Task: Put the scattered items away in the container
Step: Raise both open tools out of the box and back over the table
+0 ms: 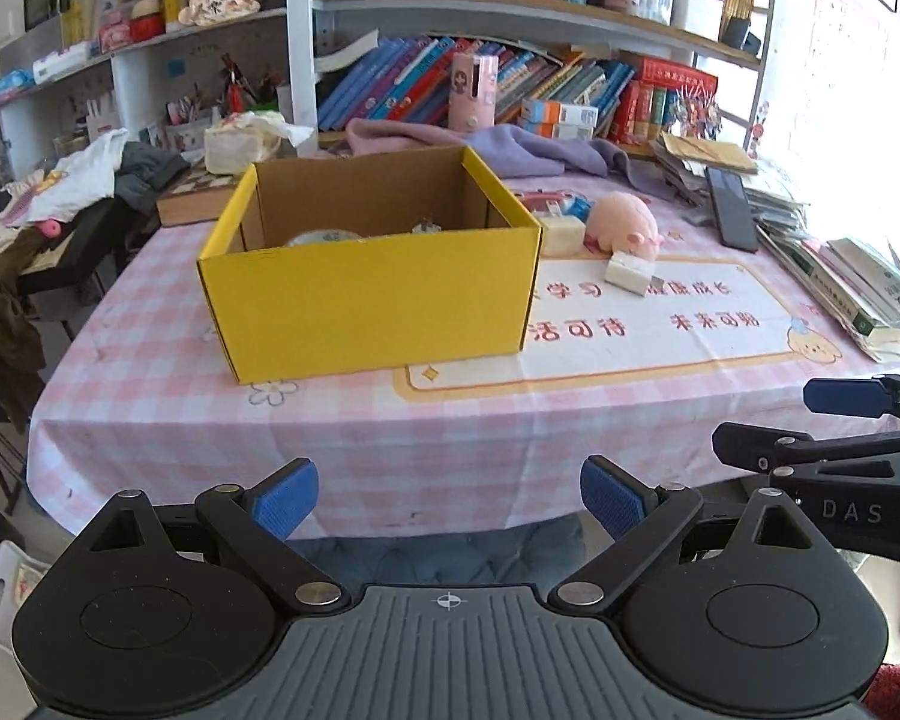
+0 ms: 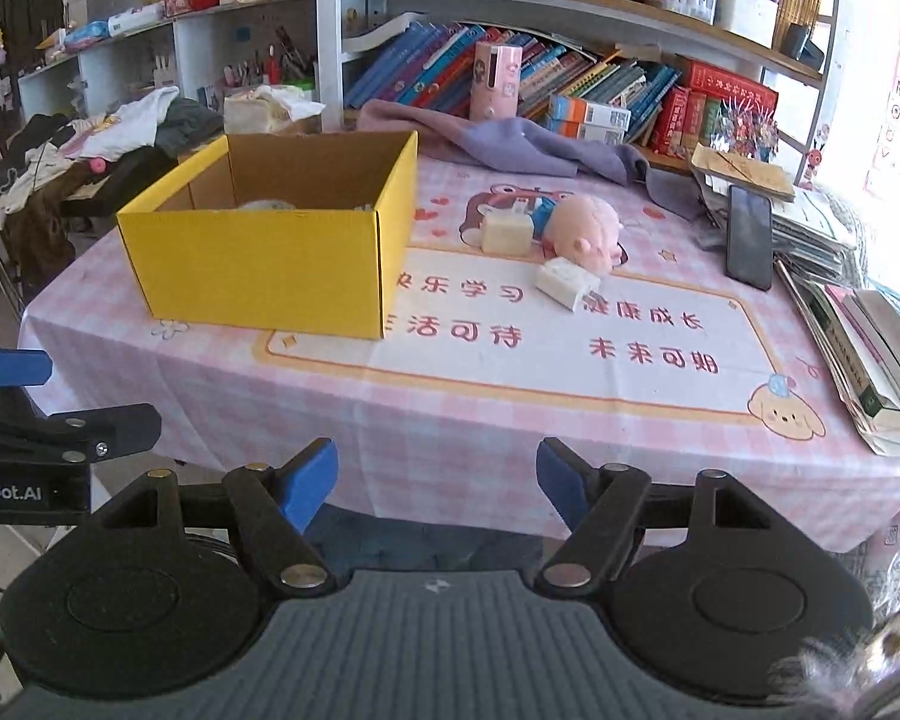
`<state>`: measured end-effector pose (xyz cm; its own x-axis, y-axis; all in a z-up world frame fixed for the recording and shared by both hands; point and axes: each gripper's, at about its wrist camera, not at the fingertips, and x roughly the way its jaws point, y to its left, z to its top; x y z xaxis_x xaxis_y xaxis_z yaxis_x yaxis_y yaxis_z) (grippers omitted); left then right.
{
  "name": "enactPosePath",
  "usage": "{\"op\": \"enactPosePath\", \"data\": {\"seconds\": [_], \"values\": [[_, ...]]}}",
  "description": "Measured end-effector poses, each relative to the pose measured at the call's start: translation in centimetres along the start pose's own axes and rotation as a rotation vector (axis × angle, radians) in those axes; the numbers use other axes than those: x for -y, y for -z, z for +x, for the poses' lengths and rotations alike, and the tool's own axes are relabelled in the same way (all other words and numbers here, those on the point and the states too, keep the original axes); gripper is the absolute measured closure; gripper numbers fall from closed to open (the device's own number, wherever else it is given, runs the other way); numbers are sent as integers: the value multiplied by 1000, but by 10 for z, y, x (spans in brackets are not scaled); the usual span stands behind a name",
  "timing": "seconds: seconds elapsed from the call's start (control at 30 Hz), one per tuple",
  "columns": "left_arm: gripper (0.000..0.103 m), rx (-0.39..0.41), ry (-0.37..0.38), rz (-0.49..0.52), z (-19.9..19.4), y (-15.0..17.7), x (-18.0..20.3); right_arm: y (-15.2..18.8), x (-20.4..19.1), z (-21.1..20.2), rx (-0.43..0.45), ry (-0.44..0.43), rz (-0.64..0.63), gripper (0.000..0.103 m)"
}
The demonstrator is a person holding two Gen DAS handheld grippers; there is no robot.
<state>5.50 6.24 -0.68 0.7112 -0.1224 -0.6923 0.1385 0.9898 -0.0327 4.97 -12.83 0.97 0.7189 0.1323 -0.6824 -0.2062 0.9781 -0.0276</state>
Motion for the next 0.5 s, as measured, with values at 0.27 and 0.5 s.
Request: {"op": "enactPosePath", "data": {"seconds": [0.27,0.5], "values": [[7,-67,27,7,11,5,5,3,5,6,-36,24,12,21],[7,-92,50,41,20,3,13,1,8,16,-61,46,15,19]]}}
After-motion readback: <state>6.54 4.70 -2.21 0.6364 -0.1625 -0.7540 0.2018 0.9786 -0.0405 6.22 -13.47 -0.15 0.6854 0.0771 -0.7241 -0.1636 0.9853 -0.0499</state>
